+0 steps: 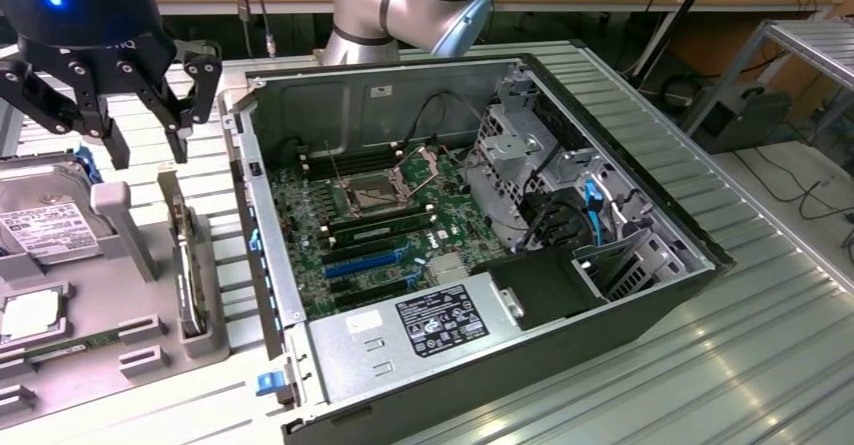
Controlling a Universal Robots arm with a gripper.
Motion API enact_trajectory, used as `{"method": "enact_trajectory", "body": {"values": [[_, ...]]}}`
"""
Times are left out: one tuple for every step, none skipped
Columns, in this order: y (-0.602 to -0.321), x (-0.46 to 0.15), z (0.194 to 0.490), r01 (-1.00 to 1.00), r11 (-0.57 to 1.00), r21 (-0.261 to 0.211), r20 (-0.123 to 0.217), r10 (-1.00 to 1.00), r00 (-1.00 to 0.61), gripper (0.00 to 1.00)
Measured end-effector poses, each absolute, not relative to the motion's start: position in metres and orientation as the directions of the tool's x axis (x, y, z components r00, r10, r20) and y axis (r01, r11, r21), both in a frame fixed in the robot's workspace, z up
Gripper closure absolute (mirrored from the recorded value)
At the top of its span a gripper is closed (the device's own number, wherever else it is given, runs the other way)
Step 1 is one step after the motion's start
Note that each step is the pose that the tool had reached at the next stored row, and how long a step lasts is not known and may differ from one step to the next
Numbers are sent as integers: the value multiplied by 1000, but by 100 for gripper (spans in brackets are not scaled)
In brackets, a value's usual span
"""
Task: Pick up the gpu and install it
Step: 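Pick up the gpu and move the gpu toward the slot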
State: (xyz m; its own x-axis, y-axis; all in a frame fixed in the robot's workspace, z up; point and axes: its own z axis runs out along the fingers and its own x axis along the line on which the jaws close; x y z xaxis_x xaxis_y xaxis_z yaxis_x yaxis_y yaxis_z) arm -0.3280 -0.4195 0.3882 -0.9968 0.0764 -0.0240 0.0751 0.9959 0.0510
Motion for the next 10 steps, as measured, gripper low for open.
{"method": "enact_trajectory", "body": {"values": [[-420,-328,387,75,996,51,-24,76,-997,52],[-420,-328,386,75,996,51,-24,76,-997,52],[-420,-328,385,75,996,51,-24,76,-997,52],[-420,-328,384,75,996,51,-24,76,-997,52],[-420,-328,383,75,996,51,-24,76,-997,52],[-420,-328,381,75,996,51,-24,76,-997,52],[-420,-328,380,75,996,51,-24,76,-997,52],[-420,-328,378,75,996,51,-24,76,-997,52],[-420,-328,378,75,996,51,-24,76,-997,52],[-420,-328,377,75,996,51,-24,76,-997,52]]}}
